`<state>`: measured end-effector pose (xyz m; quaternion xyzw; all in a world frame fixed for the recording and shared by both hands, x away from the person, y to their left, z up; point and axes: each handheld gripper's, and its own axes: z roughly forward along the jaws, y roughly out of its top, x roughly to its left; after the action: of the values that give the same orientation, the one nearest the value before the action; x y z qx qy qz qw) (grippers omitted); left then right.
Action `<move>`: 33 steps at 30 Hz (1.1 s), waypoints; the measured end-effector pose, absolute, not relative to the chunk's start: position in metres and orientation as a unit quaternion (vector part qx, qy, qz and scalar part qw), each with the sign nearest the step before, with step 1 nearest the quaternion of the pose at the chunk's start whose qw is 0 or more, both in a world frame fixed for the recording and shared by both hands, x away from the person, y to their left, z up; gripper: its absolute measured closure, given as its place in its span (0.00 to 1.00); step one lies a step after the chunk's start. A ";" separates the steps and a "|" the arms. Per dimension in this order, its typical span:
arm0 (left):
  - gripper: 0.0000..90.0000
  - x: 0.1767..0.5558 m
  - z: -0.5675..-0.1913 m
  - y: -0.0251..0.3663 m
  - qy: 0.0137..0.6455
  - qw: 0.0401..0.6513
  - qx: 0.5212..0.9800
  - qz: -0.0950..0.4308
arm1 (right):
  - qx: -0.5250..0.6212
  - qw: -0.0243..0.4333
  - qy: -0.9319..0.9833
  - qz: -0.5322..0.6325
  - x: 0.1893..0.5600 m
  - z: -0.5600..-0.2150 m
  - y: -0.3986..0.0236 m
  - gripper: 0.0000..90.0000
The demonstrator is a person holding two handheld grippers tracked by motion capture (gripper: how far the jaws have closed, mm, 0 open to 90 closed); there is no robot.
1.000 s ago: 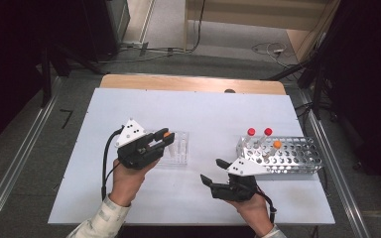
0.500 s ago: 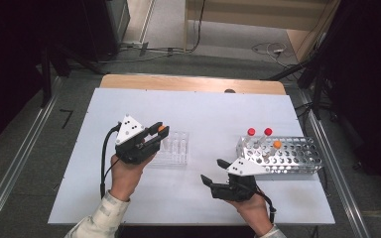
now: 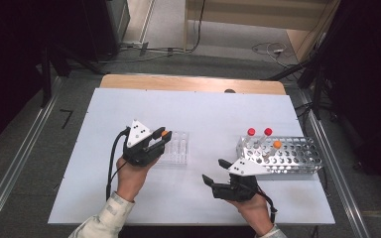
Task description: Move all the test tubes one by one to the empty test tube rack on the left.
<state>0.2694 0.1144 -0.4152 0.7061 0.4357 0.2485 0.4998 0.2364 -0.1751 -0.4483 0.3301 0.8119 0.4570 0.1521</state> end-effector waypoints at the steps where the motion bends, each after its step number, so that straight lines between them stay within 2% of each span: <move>1: 0.78 0.270 -0.417 0.114 0.440 0.499 0.705 0.244 | 0.329 0.152 0.813 0.456 0.237 -0.449 -0.175 0.27; 17: 0.71 0.270 -0.418 0.118 0.449 0.509 0.701 0.220 | 0.331 0.154 0.812 0.456 0.236 -0.449 -0.176 0.27; 22: 0.62 0.269 -0.417 0.119 0.448 0.516 0.699 0.211 | 0.338 0.160 0.806 0.459 0.238 -0.446 -0.182 0.27; 28: 0.45 0.268 -0.415 0.118 0.457 0.514 0.693 0.216 | 0.352 0.175 0.795 0.461 0.239 -0.443 -0.199 0.27; 33: 0.40 0.267 -0.414 0.119 0.460 0.515 0.690 0.219 | 0.370 0.197 0.784 0.458 0.236 -0.441 -0.221 0.27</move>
<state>0.2672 0.1191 -0.4139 0.6897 0.4597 0.2189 0.5148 0.2361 -0.2206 -0.4409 0.3702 0.7840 0.4577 0.1968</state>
